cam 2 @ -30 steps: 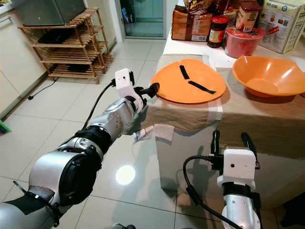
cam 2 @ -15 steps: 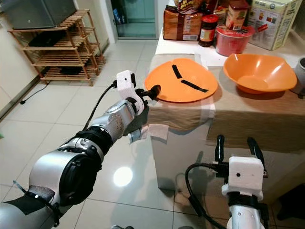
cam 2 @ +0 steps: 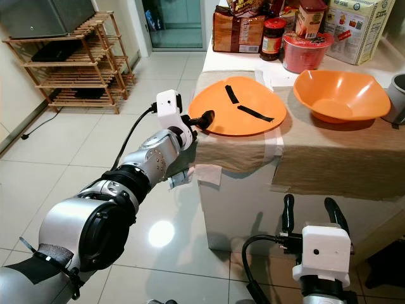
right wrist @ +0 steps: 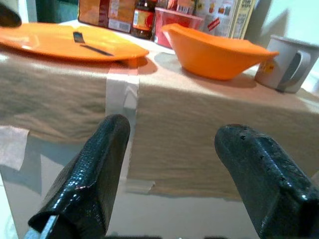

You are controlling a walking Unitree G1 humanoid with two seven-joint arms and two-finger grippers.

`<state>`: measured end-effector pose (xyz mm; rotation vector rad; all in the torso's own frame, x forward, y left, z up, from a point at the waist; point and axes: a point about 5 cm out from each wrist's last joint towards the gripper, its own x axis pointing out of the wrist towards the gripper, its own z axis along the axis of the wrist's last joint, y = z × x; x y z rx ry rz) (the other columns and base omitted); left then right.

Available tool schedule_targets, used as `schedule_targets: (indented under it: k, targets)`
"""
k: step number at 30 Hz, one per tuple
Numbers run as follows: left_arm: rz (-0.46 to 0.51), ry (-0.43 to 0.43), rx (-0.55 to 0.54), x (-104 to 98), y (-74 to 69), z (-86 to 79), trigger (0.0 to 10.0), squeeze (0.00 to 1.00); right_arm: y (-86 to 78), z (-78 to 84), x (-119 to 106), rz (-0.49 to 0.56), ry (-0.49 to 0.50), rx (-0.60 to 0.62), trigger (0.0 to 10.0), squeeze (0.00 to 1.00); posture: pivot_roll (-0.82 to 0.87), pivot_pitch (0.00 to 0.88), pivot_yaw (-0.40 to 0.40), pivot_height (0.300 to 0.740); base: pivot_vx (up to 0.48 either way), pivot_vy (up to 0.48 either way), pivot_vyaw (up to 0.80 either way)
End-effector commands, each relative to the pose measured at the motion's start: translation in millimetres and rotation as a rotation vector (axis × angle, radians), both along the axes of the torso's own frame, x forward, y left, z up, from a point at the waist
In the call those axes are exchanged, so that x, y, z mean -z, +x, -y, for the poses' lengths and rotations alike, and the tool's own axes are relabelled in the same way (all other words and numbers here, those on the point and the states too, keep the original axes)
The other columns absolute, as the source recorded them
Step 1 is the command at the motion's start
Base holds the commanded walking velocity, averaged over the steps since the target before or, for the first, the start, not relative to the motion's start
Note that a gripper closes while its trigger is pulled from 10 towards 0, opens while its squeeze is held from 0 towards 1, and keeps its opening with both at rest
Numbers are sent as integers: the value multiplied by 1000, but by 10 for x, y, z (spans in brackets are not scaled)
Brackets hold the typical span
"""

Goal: Setting the table

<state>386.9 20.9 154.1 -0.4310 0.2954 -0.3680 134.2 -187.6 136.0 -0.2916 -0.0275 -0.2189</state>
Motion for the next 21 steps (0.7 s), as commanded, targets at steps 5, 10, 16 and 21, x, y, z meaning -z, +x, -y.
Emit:
schedule_targets:
  k: [5,10,16,21]
  targets:
    - [-79,-95,77,-6,-166,460,0,0,-43,-29,-23,-19,6,-15,10000,0,-353,34,134,740,0,0,0]
    - [-93,-127,81,-5,-171,468,0,0,-52,-34,-20,-24,6,-16,10000,0,-355,34,134,740,0,0,0]
    - [-97,-118,83,3,-176,474,0,0,-73,-46,-18,-37,9,-16,10000,0,-357,45,134,740,0,0,0]
    - [-86,-121,100,-9,-178,485,0,0,-77,-51,-14,-41,11,-17,10000,0,-356,48,133,740,0,0,0]
